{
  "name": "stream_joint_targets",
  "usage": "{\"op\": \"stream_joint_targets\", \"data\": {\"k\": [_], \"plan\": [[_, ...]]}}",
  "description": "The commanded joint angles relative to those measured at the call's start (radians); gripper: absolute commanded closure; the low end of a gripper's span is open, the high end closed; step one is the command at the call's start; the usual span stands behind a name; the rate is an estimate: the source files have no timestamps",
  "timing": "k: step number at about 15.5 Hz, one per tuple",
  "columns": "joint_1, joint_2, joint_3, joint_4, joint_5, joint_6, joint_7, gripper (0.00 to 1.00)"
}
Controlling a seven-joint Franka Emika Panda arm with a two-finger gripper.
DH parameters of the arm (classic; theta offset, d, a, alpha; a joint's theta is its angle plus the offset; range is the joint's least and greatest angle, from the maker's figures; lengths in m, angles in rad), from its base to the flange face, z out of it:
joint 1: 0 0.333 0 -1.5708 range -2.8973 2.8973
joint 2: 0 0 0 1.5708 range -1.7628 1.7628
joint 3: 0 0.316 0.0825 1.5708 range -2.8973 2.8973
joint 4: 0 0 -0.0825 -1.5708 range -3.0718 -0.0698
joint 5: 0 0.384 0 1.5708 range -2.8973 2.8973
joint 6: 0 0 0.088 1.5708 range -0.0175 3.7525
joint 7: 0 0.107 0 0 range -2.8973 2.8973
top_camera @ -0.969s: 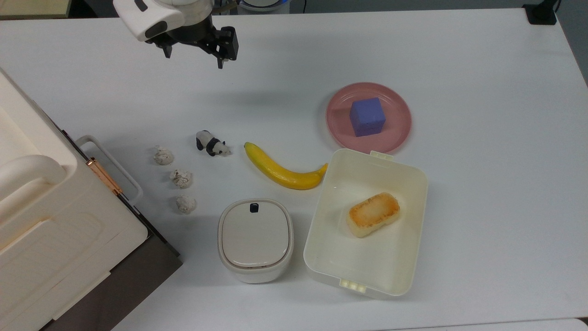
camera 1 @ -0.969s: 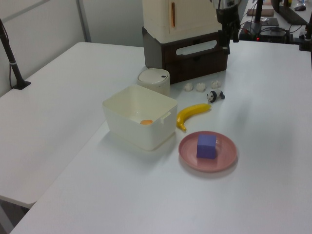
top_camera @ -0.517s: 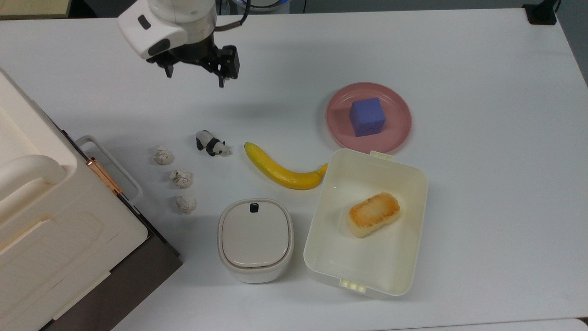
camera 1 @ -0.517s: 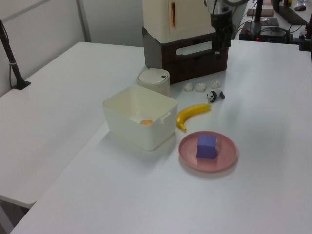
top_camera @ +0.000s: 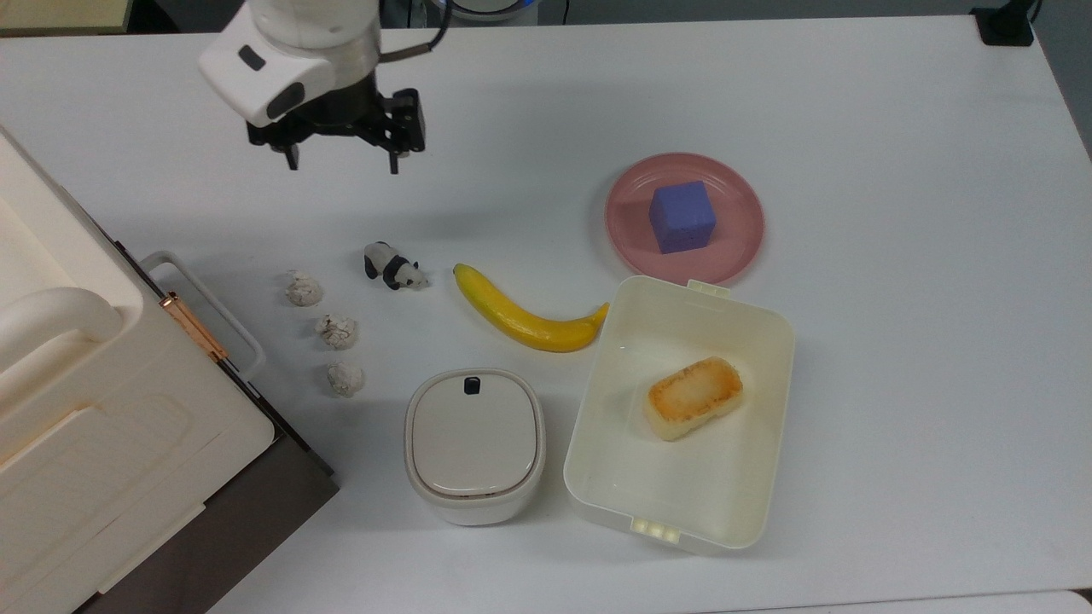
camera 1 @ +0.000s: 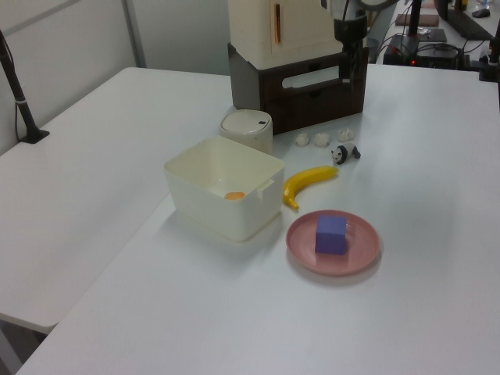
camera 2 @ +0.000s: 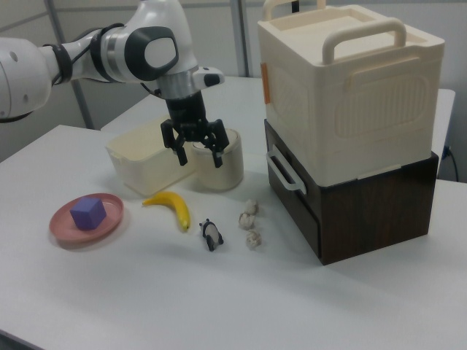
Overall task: Slide open the drawer
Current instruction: 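Lower the gripper and grasp the white drawer handle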
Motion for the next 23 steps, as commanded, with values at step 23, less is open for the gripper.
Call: {"op": "stream_joint_targets", "data": {"k": [23], "plan": [[-0.115, 0.161, -0.011, -0.018, -0.129, 0.495, -0.381, 0.08]]}}
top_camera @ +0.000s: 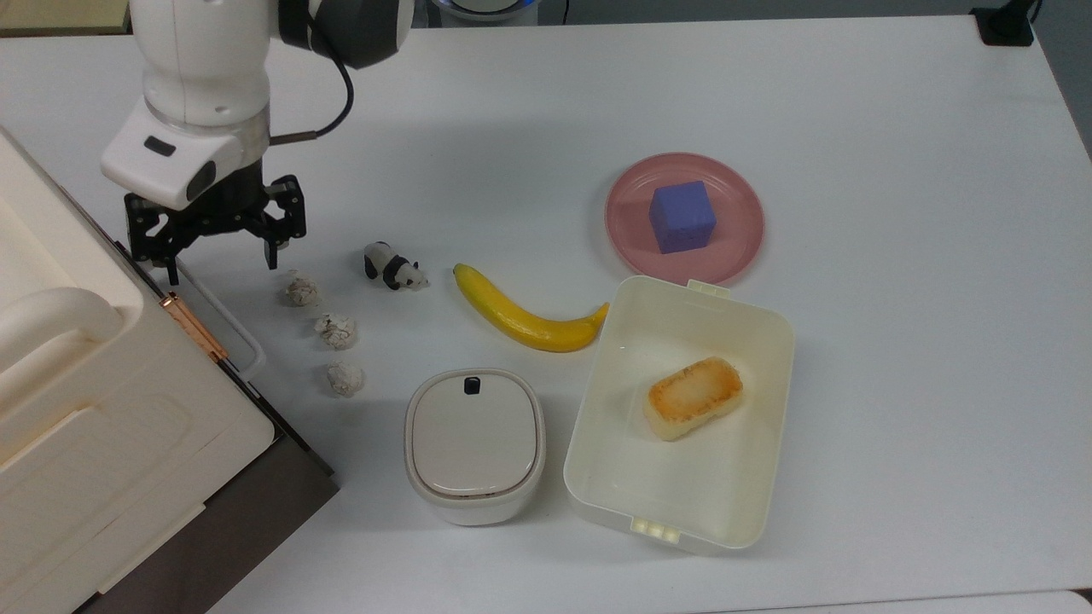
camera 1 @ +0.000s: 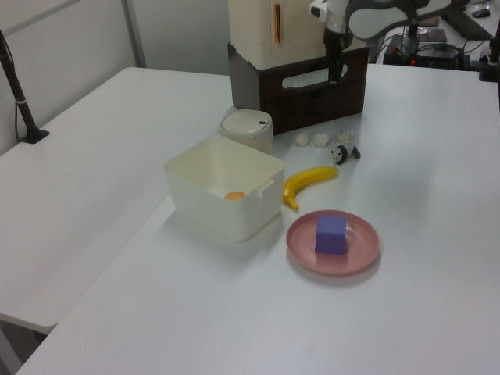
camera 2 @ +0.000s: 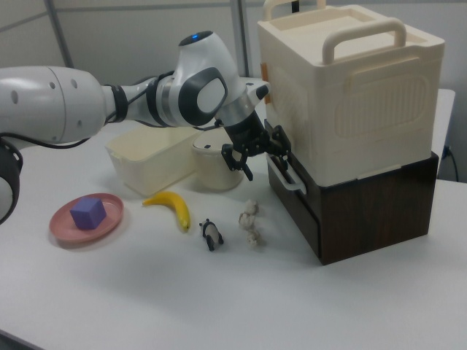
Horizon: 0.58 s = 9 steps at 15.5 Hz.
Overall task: Slide open the drawer
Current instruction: 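Lower the gripper and grasp the white drawer handle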
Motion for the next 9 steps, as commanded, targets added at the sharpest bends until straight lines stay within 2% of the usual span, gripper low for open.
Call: {"op": "stream_joint_targets", "data": {"k": [1, 3, 6, 9], "plan": [[0.009, 0.016, -0.007, -0.008, -0.031, 0.040, -0.013, 0.11], [0.012, 0.016, -0.007, -0.010, -0.032, 0.040, -0.013, 0.15], [0.019, 0.019, -0.006, -0.014, -0.032, 0.038, -0.014, 0.31], [0.021, 0.016, -0.002, -0.033, -0.038, 0.030, -0.019, 0.41]]}}
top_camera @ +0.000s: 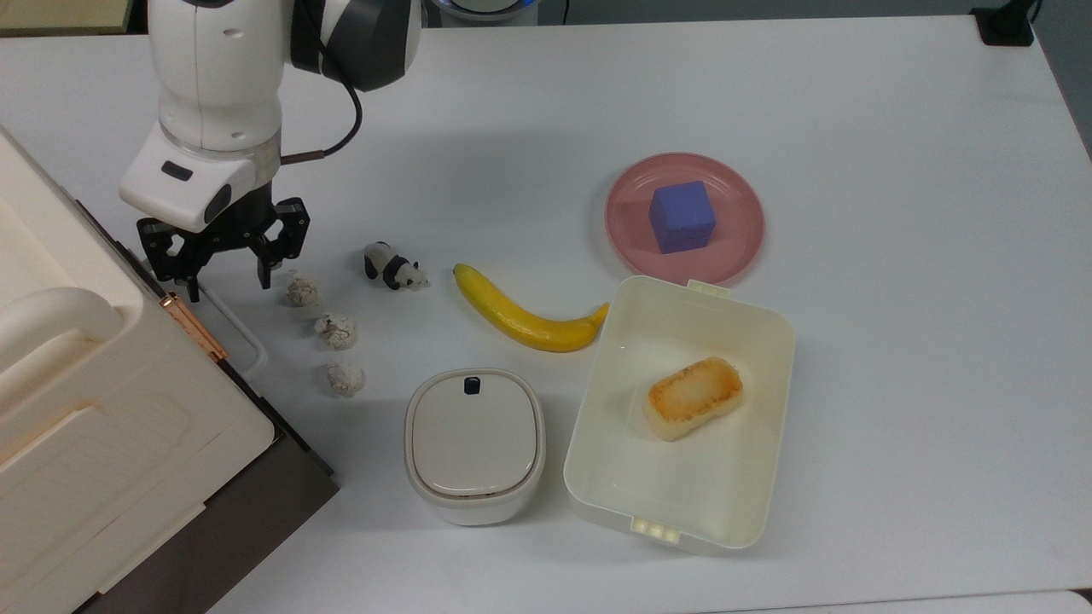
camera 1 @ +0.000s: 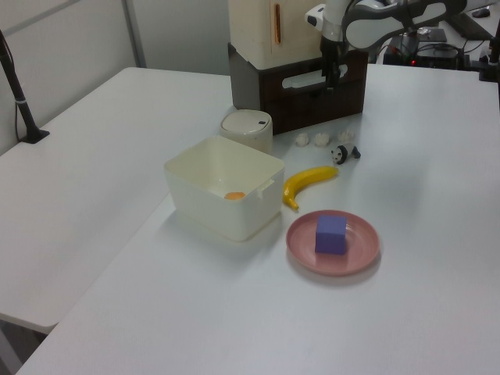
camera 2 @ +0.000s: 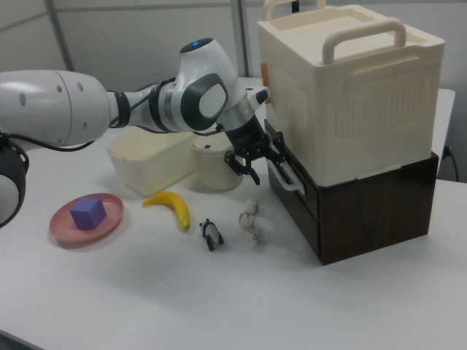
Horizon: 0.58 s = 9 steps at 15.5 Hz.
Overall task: Slide open the drawer
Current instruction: 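Lower the gripper and grasp the white drawer handle, then pull the drawer handle outward to slide the drawer open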
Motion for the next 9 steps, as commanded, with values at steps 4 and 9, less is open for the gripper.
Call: {"op": "stream_joint_targets", "data": {"k": [4, 9], "plan": [[0.015, -0.015, -0.001, -0.060, -0.035, 0.002, -0.097, 0.51], [0.018, -0.078, 0.004, -0.118, -0.034, -0.045, -0.184, 0.52]]}}
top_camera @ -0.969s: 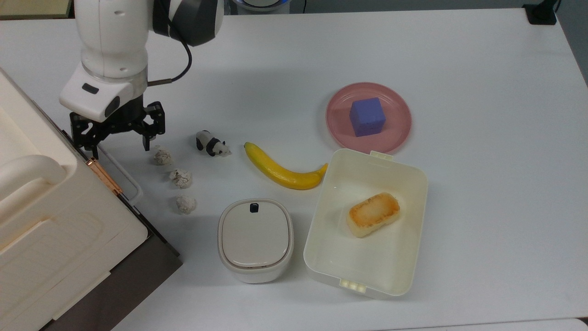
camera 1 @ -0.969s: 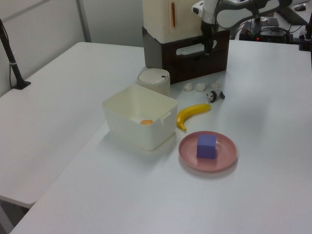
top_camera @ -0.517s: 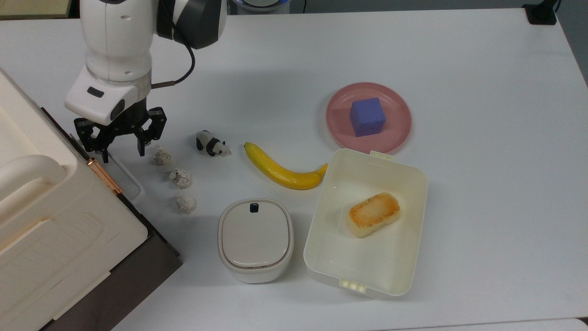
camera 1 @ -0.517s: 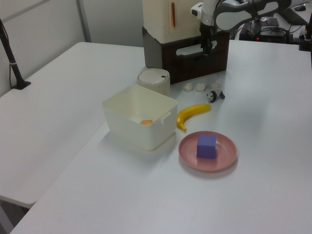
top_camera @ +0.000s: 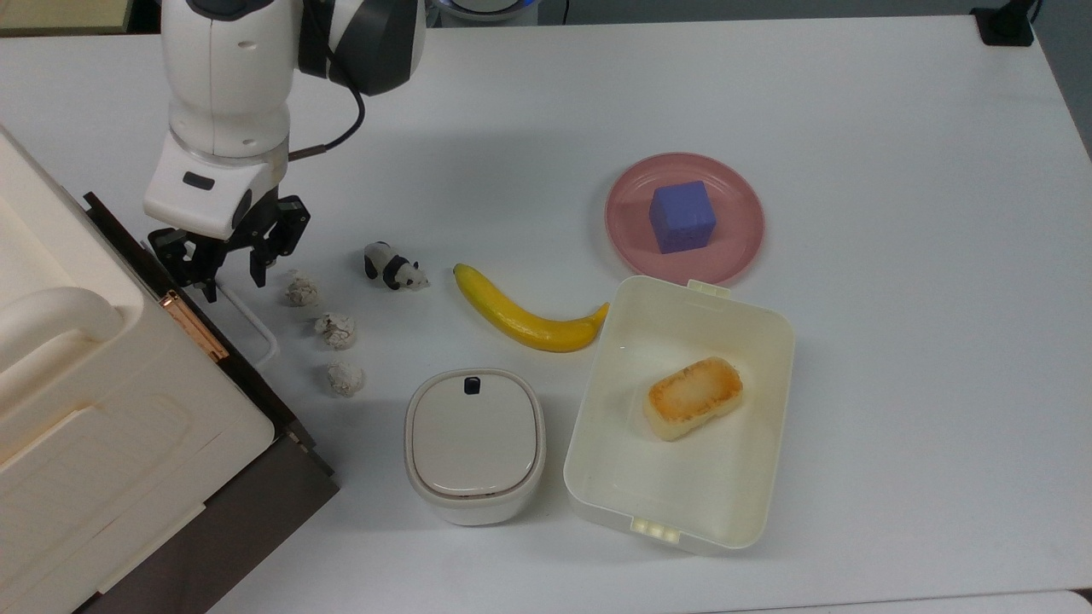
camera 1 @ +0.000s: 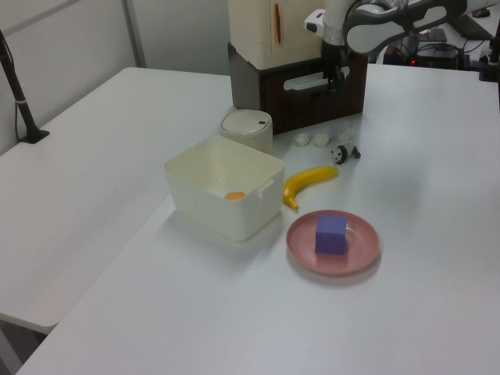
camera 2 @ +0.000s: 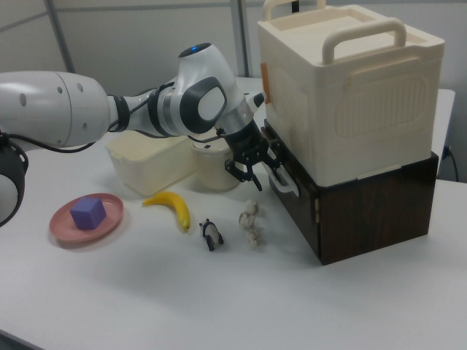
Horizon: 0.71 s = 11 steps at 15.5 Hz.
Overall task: Slide open the drawer
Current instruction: 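Pull the drawer handle outward to slide the drawer open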
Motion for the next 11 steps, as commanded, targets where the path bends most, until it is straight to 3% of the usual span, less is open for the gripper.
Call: {"op": "stream_joint_targets", "data": {"k": [1, 11], "plan": [[0.015, -0.086, 0.003, -0.102, -0.004, -0.052, -0.055, 0.52], [0.070, -0.227, 0.009, -0.232, 0.008, -0.155, -0.107, 0.53]]}}
